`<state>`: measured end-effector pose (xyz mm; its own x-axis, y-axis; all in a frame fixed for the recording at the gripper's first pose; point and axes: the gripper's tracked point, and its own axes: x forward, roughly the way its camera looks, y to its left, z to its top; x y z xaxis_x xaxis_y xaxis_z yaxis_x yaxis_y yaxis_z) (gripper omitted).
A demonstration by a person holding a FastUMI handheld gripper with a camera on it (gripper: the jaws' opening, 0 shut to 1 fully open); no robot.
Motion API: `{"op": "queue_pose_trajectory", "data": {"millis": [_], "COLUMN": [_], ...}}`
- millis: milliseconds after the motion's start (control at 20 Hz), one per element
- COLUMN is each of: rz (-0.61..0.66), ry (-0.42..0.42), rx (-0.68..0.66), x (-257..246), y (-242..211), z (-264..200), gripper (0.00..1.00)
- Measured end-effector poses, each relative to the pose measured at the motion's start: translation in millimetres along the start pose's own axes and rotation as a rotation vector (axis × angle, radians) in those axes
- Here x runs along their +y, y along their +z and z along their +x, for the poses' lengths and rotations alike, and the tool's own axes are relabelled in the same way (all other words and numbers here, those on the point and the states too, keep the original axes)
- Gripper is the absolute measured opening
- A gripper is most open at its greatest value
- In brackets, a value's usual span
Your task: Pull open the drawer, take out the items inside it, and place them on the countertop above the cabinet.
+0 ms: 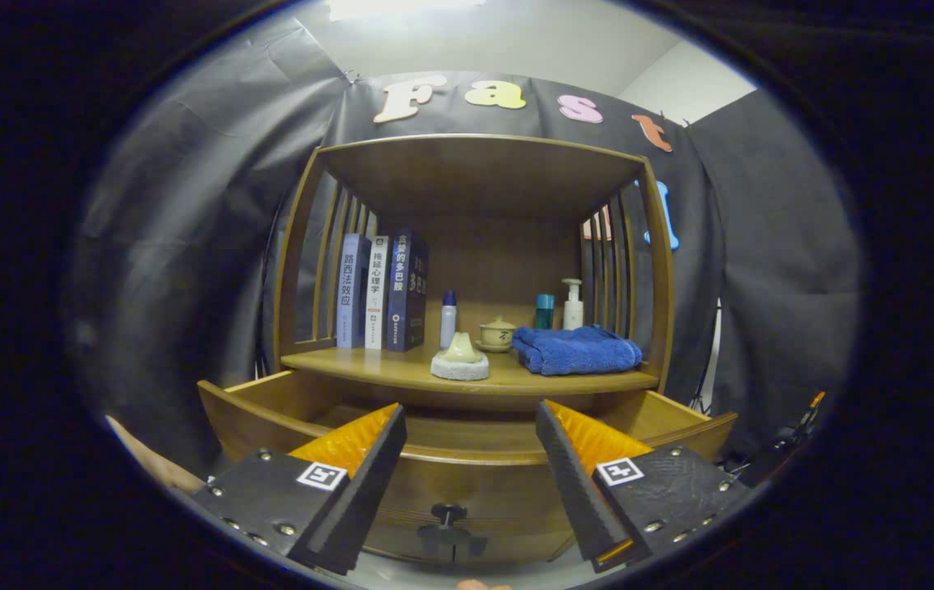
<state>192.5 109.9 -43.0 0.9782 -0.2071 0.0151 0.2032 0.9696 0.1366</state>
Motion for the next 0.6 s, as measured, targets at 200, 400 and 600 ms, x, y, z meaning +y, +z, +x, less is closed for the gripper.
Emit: {"op": "queue_pose_trajectory", "data": {"millis": [200,400,600], "rz": [-0.002,-0.005,-0.012], "ry": [-0.001,0.007,0.0], "rx": [-0.003,0.001,-0.006], "x": [0.6,3.4,1.9], "y": [0.3,-1.2,0.5], "z": [0.1,-0.4,-2.0], "gripper": [0.95,0.95,0.96]}}
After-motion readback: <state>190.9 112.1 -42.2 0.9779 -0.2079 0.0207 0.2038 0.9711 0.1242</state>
